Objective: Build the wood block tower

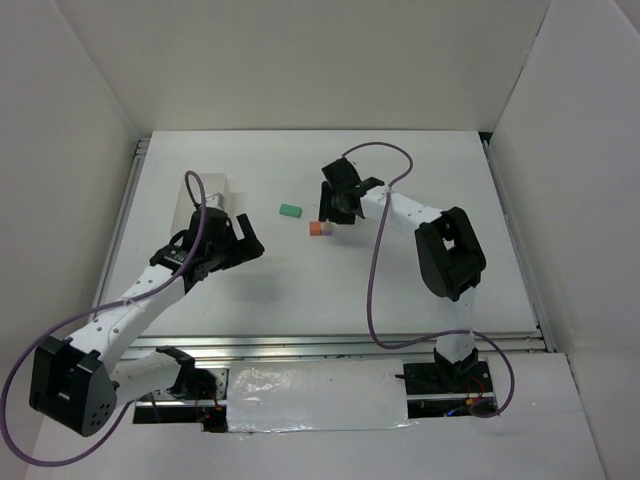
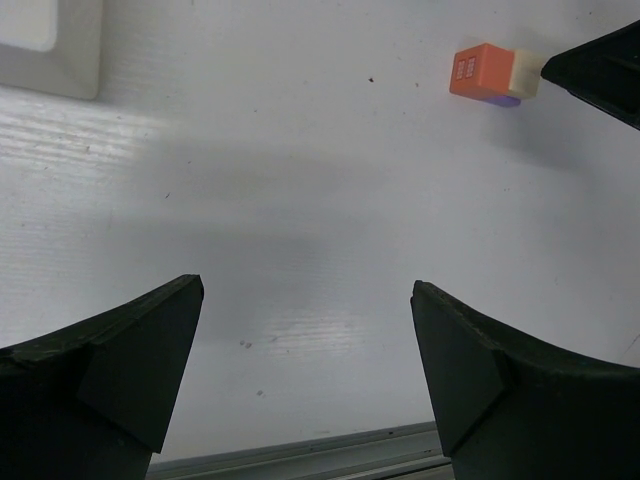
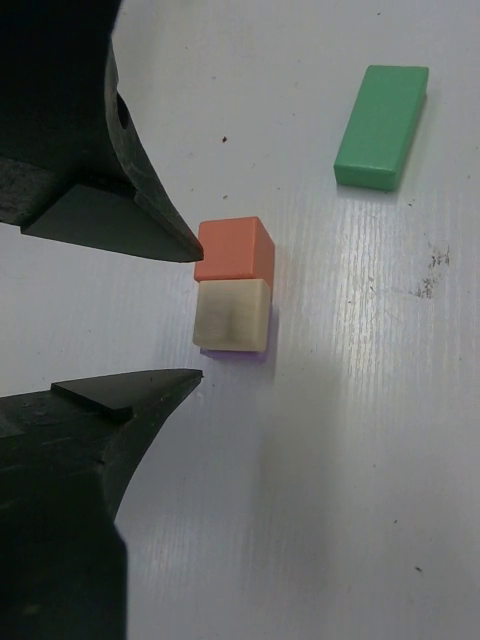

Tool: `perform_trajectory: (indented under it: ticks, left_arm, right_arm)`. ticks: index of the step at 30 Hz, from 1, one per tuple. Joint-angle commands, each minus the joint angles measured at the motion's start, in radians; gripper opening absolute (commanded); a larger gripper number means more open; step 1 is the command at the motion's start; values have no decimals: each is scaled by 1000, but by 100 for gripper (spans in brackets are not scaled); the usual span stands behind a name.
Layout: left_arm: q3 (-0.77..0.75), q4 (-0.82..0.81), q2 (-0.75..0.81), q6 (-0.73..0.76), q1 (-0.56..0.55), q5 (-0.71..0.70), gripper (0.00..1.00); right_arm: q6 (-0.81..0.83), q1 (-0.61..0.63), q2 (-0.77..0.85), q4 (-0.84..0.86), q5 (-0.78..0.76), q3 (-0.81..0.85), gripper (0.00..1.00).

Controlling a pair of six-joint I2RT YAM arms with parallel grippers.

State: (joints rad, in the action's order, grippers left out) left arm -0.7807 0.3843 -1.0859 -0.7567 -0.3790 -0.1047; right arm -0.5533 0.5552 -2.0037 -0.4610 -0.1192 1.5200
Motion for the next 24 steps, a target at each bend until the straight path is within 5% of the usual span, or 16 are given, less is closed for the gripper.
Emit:
perform_trajectory:
  ticks: [1, 7, 8, 9, 15, 24]
  left_arm:
    - [-57, -97, -49, 37, -9, 33, 99]
    - [-247, -146, -299, 129, -15, 48, 99]
    - [-270, -162, -342, 199, -18, 78, 99]
    - [-294, -179, -379, 245, -18, 95, 99]
    - [-647, -61, -728, 411, -1, 174, 99]
    - [-822, -58, -974, 445, 8, 215, 99]
  right_arm:
    - [-2, -32, 78, 38, -13, -30, 55]
    - [21, -72, 141, 51, 6, -84, 78]
    - [33, -75, 154, 51, 7, -90, 84]
    - [38, -83, 166, 53, 10, -109, 100]
    - [85, -141, 295, 51, 1, -204, 100]
    - [125, -195, 442, 58, 0, -302, 100]
